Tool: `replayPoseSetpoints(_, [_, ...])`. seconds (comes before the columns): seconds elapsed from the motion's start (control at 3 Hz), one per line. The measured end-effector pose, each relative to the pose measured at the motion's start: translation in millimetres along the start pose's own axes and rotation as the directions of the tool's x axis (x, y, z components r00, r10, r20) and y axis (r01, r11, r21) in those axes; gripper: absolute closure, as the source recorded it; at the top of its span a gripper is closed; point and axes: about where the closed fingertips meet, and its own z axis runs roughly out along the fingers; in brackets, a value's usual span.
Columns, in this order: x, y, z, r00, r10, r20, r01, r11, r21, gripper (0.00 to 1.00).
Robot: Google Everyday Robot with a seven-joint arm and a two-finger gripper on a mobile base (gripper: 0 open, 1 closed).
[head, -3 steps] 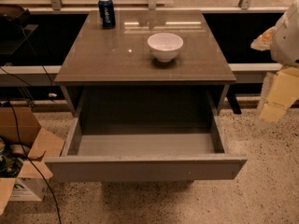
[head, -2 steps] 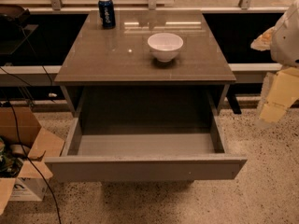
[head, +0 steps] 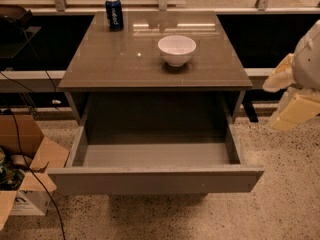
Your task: Close top drawer
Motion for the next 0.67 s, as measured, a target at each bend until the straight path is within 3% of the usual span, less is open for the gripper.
replayPoseSetpoints(0.33, [7.7, 30.8, 29.3, 0.999, 0.033, 0.022, -0.032, 0.9979, -0.056, 0.65])
replayPoseSetpoints(0.67, [12.6, 40.3, 40.6, 0.999, 0.041, 0.013, -0.04, 0.9959, -0.081, 0.89])
